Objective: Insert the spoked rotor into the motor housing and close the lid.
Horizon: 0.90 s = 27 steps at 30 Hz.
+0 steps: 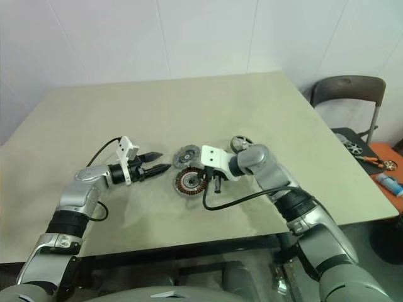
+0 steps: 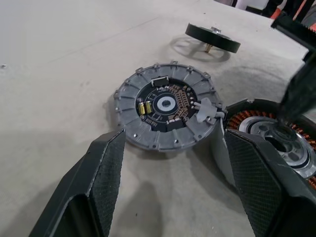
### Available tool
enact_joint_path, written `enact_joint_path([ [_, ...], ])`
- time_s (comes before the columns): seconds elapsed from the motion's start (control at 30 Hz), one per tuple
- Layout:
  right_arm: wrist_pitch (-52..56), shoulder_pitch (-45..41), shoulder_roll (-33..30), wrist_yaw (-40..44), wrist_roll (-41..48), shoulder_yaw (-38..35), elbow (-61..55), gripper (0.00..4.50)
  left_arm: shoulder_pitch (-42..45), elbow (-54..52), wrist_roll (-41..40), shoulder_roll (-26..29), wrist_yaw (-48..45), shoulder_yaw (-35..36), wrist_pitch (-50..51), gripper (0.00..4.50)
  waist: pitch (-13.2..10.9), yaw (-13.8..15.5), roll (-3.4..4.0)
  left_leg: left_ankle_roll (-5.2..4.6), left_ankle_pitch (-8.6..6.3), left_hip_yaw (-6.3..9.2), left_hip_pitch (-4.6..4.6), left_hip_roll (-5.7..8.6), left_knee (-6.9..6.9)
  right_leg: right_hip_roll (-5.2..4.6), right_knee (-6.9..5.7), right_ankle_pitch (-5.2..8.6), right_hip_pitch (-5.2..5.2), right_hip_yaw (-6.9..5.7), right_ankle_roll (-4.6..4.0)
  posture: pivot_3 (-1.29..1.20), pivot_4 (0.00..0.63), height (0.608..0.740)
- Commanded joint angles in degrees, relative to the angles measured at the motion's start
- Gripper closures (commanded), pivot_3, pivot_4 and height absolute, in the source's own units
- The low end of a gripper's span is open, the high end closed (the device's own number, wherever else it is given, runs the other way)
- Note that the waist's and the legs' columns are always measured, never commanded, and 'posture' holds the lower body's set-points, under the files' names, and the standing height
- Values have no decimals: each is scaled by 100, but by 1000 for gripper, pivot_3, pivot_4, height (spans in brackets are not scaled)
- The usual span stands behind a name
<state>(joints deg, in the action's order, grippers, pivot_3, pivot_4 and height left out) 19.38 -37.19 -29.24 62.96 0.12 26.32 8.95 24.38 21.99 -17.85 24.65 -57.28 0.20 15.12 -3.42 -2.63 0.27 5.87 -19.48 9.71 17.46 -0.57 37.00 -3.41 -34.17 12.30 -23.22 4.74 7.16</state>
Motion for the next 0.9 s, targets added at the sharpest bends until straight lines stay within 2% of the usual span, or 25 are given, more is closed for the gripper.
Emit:
enact_joint_path([
  [0.03, -24, 24, -10, -23, 26, -170, -323, 4484, 118, 18, 27, 15, -20, 18, -134, 1096, 0, 1, 0, 0, 0, 0, 0, 0, 0, 0, 0, 0, 0, 0, 0, 0, 0, 740],
  [0.37, 182, 125, 140, -158, 48, -168, -559, 4484, 245, 209, 97, -38, -46, 0, -232, 1096, 0, 7, 0, 0, 0, 0, 1, 0, 2, 0, 1, 0, 1, 0, 0, 0, 0, 740],
  [0.9, -256, 138, 155, -241, -246, -61, -287, 4484, 86, 99, 102, -42, 5, -23, -293, 1096, 0, 7, 0, 0, 0, 0, 1, 0, 1, 0, 0, 0, 1, 0, 0, 0, 0, 740],
])
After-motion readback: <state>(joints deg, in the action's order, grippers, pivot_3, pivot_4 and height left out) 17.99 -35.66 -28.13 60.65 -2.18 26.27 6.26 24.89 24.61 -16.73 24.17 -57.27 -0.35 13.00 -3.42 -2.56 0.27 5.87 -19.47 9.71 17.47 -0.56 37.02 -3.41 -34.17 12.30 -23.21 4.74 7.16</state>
